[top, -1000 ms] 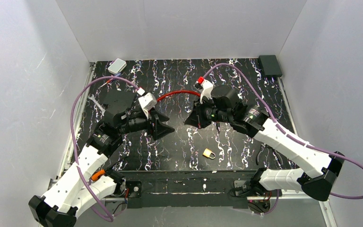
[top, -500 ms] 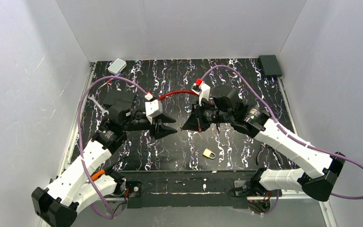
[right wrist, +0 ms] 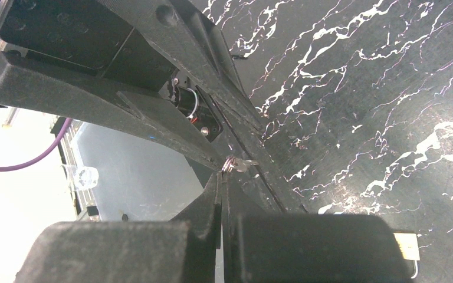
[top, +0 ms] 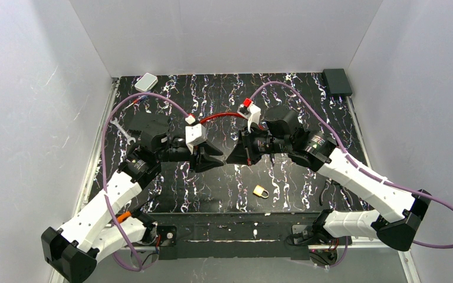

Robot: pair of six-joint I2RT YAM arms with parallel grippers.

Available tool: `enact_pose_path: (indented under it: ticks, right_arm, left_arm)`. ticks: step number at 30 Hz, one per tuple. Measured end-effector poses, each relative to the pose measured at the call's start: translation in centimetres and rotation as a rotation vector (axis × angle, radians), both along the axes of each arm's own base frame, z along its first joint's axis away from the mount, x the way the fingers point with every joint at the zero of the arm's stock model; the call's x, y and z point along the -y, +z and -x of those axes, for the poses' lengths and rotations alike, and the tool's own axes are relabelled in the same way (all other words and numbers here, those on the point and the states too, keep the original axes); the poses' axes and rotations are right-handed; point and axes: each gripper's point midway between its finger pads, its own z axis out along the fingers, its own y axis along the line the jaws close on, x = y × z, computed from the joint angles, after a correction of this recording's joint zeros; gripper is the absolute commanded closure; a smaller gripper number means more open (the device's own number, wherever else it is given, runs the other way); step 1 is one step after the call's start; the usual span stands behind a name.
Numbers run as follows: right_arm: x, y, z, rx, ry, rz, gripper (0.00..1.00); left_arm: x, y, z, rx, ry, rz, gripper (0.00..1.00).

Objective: Unlock with the key

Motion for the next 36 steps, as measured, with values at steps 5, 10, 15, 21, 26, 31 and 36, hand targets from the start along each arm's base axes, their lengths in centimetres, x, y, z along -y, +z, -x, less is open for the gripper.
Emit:
enact_pose_path:
  ticks: [5, 10, 15, 21, 26, 31, 36]
  right_arm:
    - [-0.1, 0.1, 0.3, -0.007, 0.017, -0.005, 0.99]
    - [-0.1, 0.1, 0.5, -0.009, 0.025, -0.007, 0.99]
    - [-0.1, 0.0, 0.5, -0.009, 0.027, -0.006, 0.99]
    - [-0.3, -0.2, 0.5, -0.018, 0.036, -0.001, 0.99]
    - [-0.3, -0.3, 0.7, -0.023, 0.046, -0.002, 0.99]
    - [-0.4, -0.4, 0.7, -0.027, 0.051, 0.002, 0.99]
    - [-0.4, -0.6, 0.6, -0.023, 0.051, 0.007, 0.99]
  left_arm:
    - [0.4, 0.4, 0.1, -0.009, -0.021, 0.006, 0.7]
    - [0.6, 0.5, 0.4, -0.019, -0.045, 0.009, 0.72]
    - [0.7, 0.4, 0.6, -0.015, -0.057, 0.005, 0.75]
    - [0.7, 0.1, 0.9, -0.009, -0.069, -0.004, 0.74]
    - [0.7, 0.0, 1.1, -0.01, -0.078, -0.01, 0.77]
    - [0.7, -0.2, 1.2, -0.019, -0.083, -0.015, 0.82]
    - [0.8, -0.4, 1.2, -0.037, -0.09, -0.022, 1.0]
